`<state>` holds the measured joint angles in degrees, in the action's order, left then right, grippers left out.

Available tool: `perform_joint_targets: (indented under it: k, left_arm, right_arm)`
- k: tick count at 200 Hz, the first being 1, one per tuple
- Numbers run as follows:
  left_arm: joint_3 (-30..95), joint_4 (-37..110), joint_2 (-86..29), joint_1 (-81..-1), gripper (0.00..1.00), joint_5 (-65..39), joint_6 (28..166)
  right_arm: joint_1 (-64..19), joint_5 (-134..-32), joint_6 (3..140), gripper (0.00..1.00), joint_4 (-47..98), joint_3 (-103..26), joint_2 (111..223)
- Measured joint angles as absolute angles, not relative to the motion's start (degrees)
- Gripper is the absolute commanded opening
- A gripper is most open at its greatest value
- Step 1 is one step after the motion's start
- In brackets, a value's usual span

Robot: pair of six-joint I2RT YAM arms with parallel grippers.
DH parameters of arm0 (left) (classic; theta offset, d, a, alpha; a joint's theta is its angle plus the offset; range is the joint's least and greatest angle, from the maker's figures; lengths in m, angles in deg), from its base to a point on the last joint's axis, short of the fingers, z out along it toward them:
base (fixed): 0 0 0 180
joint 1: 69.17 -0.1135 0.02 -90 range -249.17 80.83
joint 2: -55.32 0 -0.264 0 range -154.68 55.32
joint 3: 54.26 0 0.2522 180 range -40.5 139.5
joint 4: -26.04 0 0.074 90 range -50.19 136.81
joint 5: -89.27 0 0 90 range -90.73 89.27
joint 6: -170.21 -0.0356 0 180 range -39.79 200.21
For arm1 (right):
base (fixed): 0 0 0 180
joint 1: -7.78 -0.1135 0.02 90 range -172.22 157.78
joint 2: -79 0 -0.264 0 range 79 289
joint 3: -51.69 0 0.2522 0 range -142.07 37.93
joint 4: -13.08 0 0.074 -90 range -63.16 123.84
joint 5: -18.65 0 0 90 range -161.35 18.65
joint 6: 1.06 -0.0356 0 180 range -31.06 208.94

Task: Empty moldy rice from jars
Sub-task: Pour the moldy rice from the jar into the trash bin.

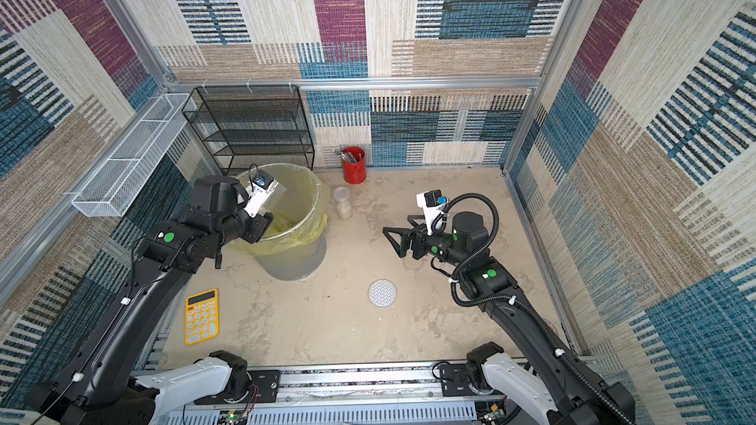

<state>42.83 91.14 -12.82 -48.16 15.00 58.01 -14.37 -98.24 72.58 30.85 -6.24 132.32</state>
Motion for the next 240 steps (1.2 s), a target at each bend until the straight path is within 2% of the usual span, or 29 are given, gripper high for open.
perform_joint_targets:
  k: [71, 157, 199, 240]
  left_arm:
    - [46.8, 95.0, -19.8, -48.4, 0.01, 22.4, 50.1]
    - [46.6, 95.7, -25.7, -48.1, 0.00, 36.9, 37.6]
    - [44.3, 90.2, -28.5, -47.3, 0.00, 45.2, 26.7]
    - [49.1, 84.0, -31.4, -45.1, 0.00, 50.8, 15.7]
  right_arm:
    - [-14.4, -96.2, 72.8, 0.99, 31.4, -3.9, 130.9]
    - [-14.4, -94.1, 71.8, 0.99, 31.4, -0.1, 125.1]
    - [-14.4, -93.8, 71.2, 0.99, 31.4, 0.6, 124.5]
    - [-14.4, -93.7, 70.8, 0.99, 31.2, 2.2, 122.8]
